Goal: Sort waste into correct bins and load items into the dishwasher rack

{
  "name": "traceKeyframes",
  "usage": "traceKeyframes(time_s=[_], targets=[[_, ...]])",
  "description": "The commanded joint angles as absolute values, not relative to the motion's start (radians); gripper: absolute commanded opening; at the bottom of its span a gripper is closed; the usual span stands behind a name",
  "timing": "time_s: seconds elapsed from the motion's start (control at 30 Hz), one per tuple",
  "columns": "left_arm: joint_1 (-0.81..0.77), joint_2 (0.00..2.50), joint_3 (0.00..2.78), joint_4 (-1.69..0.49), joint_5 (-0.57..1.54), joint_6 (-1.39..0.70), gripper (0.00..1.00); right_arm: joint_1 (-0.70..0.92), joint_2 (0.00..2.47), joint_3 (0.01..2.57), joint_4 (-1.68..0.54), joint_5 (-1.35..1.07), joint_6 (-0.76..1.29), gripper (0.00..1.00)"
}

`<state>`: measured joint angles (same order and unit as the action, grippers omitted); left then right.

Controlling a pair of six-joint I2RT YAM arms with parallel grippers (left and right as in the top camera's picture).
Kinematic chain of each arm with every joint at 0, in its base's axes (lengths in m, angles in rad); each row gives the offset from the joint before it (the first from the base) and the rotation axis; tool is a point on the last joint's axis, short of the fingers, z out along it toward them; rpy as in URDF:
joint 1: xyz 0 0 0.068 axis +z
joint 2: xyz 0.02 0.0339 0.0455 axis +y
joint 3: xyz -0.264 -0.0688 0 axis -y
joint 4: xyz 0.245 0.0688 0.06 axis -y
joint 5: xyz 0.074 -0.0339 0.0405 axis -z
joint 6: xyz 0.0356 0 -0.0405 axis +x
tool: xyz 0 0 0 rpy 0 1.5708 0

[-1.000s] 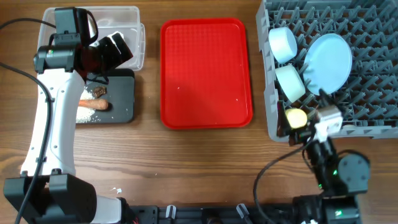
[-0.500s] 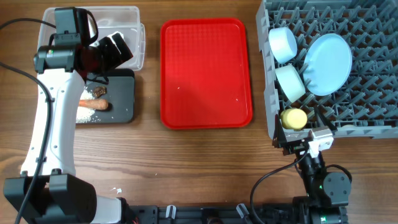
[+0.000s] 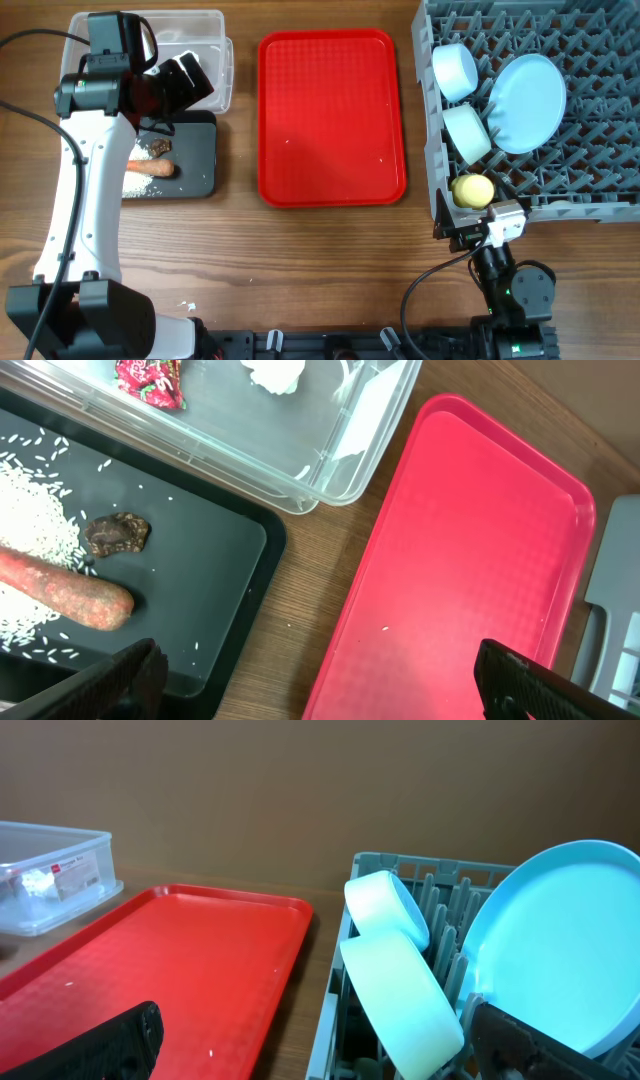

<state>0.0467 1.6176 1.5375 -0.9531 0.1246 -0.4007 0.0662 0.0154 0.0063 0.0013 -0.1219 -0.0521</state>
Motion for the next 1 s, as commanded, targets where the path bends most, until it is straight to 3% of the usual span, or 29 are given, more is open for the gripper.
traceKeyframes(time_s=[0.0, 0.7, 0.97], targets=[[0.049, 1.621, 1.537, -0.952, 0.118, -0.385, 1.0, 0.062, 0.005, 0.005, 0.007, -0.105, -0.038, 1.0], [0.047, 1.588, 1.537, -0.95, 0.084, -0.361, 1.0, 0.062, 0.005, 0.005, 0.007, -0.105, -0.038, 1.0], [-0.014, 1.37, 1.346, -0.589, 0.134, -0.107, 1.0, 0.062, 0.005, 0.005, 0.007, -0.105, -0.038, 1.0]])
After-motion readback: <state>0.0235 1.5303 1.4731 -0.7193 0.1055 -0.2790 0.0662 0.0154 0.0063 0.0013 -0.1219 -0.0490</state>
